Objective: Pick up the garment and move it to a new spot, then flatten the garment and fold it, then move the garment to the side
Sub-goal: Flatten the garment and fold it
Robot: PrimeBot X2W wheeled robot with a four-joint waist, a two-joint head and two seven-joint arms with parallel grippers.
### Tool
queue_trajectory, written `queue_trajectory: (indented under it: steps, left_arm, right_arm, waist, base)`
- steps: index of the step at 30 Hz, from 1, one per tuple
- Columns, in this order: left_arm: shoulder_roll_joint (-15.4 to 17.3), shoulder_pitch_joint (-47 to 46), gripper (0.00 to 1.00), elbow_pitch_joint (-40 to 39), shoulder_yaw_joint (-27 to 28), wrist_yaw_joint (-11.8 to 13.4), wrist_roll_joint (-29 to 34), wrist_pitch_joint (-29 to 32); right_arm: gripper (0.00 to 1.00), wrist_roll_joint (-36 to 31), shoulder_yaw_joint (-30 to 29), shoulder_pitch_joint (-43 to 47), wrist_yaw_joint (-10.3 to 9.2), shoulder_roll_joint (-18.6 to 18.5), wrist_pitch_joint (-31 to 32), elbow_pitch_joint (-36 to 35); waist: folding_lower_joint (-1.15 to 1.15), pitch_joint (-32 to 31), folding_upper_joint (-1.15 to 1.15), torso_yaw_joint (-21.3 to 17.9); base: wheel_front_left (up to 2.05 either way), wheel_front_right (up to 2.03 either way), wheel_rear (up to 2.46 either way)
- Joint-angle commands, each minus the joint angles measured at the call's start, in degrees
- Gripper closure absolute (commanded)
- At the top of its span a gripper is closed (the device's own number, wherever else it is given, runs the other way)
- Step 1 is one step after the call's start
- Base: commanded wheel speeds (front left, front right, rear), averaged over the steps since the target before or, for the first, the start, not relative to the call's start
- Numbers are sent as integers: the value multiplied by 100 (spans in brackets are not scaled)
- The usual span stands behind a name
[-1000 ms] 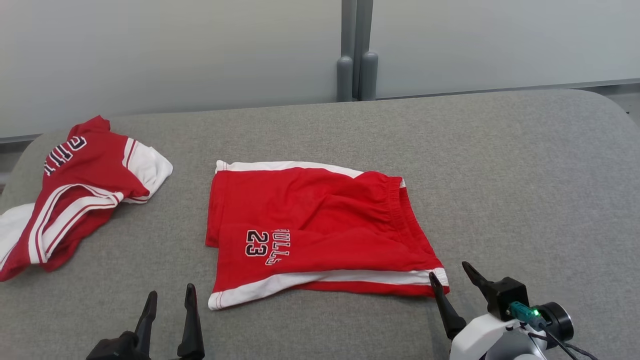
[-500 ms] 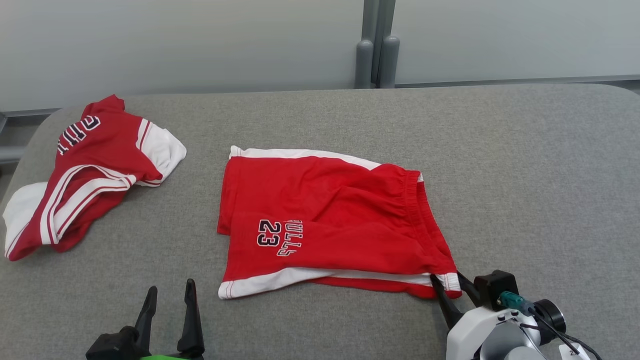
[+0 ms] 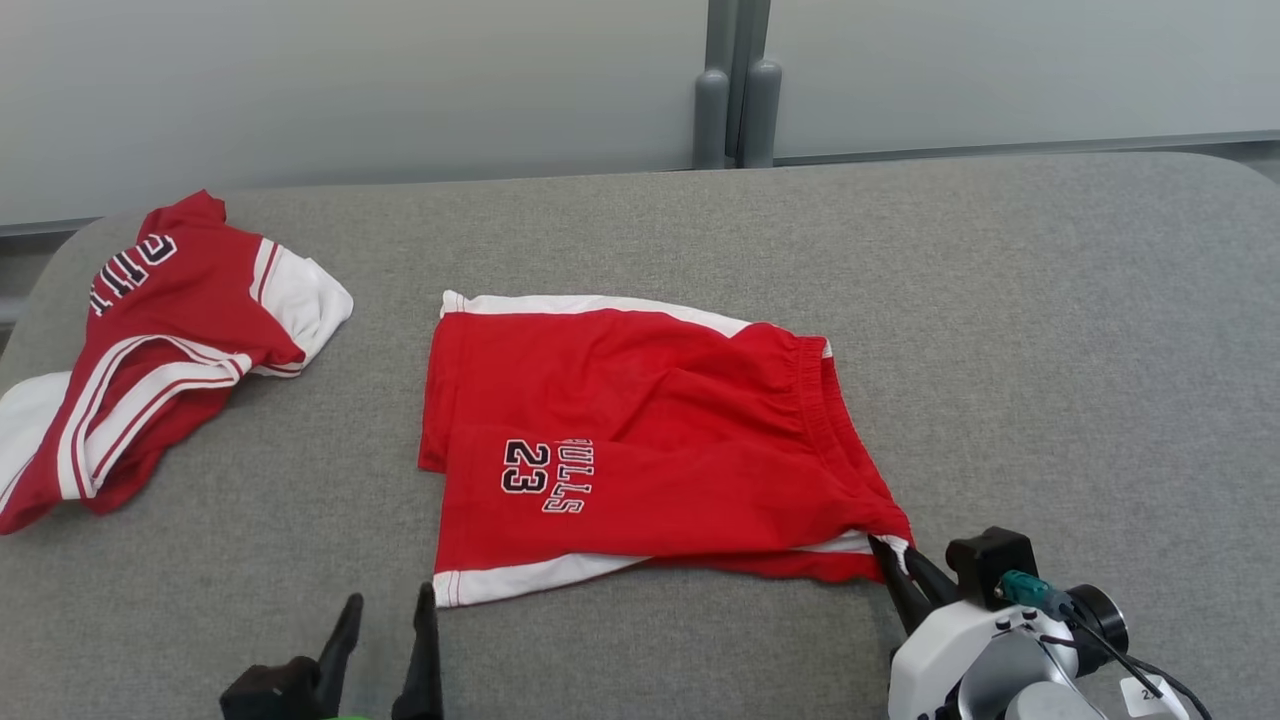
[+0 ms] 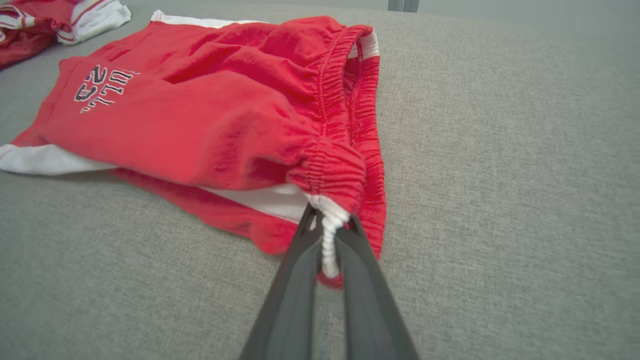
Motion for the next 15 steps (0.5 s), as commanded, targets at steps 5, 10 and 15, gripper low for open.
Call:
queue_trajectory:
  steps: [5,10,15]
  left_arm:
    - [12,-256,0,406,-321,-307,-55,343]
    - [-48,-580,0,971,-448,-454,-87,495]
    - [-118,-905,0,1593,-515,-585,-102,539]
  right_arm:
    - [100,3,-12,72,0,-63,23,-177]
    - [100,-1,13,54,0,-113,-1,-201]
    - [100,22,46,-11,0,-154,-17,-163]
  waist:
    - [0,28,29,-69]
    - [0,56,29,-110]
    - [0,104,29,-168]
  base:
    - [0,0,0]
    - [0,0,0]
    - [0,0,0]
